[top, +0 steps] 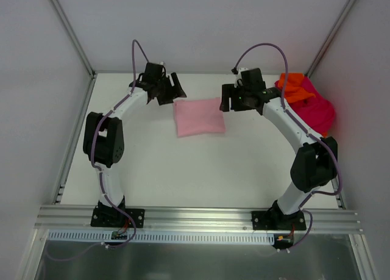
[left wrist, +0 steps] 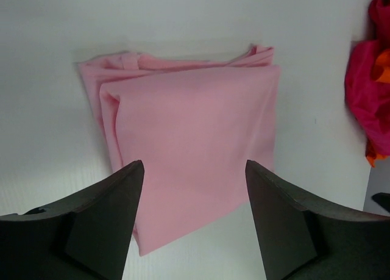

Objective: Fold and stack the t-shirts

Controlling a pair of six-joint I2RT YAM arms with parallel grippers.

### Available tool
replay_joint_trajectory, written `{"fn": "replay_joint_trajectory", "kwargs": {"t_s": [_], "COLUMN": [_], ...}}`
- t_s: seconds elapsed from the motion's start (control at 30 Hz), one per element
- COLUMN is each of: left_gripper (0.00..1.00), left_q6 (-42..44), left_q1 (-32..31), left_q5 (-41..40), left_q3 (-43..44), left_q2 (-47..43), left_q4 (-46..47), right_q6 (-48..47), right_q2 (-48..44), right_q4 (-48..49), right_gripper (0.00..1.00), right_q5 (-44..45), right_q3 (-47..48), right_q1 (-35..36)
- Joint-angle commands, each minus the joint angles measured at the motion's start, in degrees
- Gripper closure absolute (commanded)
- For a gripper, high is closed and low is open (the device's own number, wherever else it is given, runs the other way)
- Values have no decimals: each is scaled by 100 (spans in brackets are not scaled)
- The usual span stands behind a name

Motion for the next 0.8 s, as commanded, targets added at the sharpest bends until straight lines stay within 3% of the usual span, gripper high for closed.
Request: {"fn": "replay_joint_trajectory", "kwargs": {"t_s": [0.0,0.07,0.1,0.2,0.3,0.43,0.63,0.77], "left_gripper": [29,23,16,1,1,1,1,1], "left_q6": [-493,-880,-960,-629,-100,-161,-258,-451], "left_q1": [-8,-17,-60,-218,-201,-184,-184,-184], "left_q5": [-344,-345,-423,-1020,-1039,-715,-600,-556], "left_q3": [-645,-1660,-2233,-2554,-2476,-2520,-2599,-2564], "left_q2": [-504,-1274,-1758,-2148,-2114,-2114,-2044,-2105], "left_q4": [-266,433,656,633,377,394,175,78], "right_q6": [-55,200,541,824,843,939,782,975], "right_q2": [-147,-244,-314,-158,80,99,221,107], "right_q4": [669,1163,1713,2053,1807,1579,1079,1332], "right_gripper": [25,4,0,0,0,0,0,0], "right_q5": [-992,-1652,-1958,-1726,-1306,-408,-89,-169], "right_q3": [257,81,-154,-315,-157,-113,62,-218], "right_q1": [-61,-166,-211,-299,-325,-360,-369,-360]}}
